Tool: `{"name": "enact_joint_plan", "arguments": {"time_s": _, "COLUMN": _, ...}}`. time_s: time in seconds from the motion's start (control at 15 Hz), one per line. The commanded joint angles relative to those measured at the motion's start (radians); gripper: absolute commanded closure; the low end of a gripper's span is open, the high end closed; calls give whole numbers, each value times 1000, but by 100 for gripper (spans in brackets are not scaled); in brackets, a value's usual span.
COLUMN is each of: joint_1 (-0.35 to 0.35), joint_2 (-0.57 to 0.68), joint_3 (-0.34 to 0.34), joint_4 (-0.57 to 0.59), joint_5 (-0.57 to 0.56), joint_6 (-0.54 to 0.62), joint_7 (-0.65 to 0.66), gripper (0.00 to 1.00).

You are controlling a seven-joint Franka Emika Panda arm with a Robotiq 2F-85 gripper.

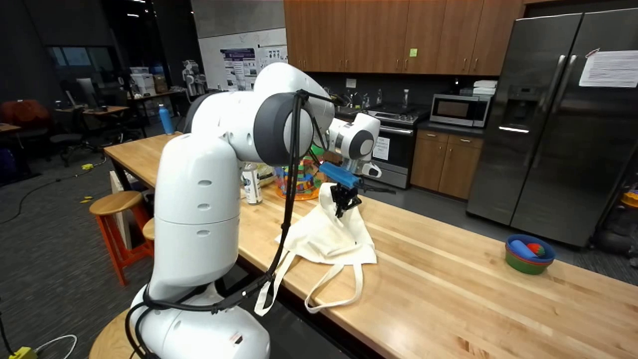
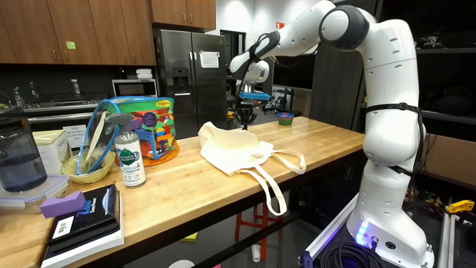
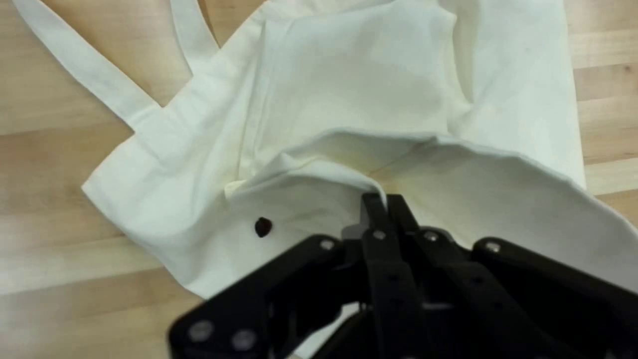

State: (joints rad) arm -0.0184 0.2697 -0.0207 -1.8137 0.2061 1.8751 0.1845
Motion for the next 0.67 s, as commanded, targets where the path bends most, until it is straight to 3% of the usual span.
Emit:
{"name": "enact_joint_plan", "arguments": {"time_s": 0.0, "joint_1": -58, "joint_2": -136, "joint_3": -51, "joint_4": -197, "joint_5": 35, "joint_6": 74, "joint_7": -5, "gripper": 99}}
{"name": "enact_joint_plan", "arguments": {"time_s": 0.6, "joint_1": -176, "joint_2": -339, "joint_3": -175, "joint_4": -462, "joint_5": 56, "joint_6": 156, "joint_7": 11, "gripper": 99}}
